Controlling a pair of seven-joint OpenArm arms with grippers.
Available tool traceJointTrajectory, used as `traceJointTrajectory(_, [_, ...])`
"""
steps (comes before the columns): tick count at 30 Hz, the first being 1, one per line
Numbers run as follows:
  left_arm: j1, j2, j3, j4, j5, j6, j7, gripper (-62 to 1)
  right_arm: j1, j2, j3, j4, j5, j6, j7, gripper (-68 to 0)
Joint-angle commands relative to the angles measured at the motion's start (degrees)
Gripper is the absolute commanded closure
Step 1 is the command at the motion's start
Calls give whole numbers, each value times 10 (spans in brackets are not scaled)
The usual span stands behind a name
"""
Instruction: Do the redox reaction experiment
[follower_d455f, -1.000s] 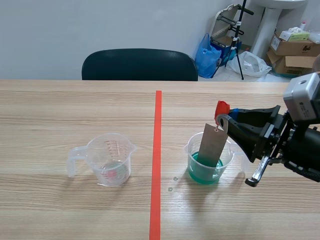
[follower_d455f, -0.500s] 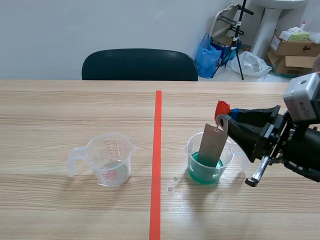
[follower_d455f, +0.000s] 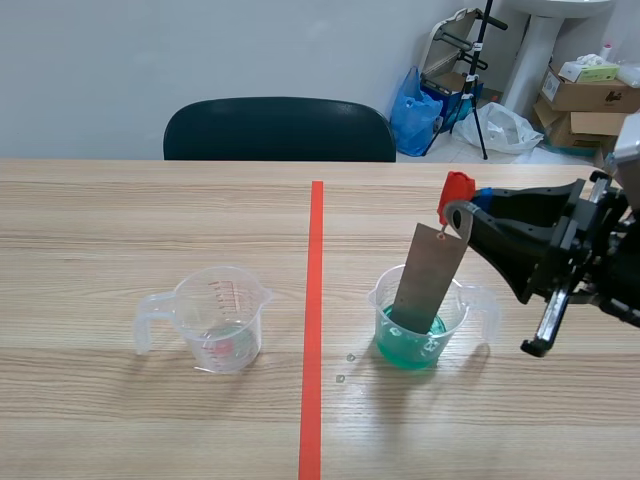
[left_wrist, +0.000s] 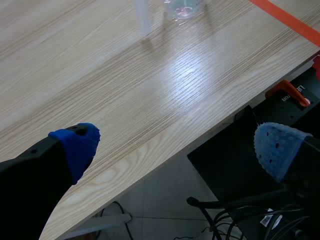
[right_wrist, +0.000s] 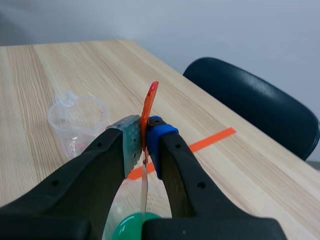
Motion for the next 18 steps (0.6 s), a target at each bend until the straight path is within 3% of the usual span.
traceJointTrajectory(1, [1,2,2,3,-6,-1,-9,-623,5,15,9,21,18,3,10,-8])
traceJointTrajectory(18, [1,2,2,3,-6,-1,-9,-623,5,120,9,103,139,3,-9,-21])
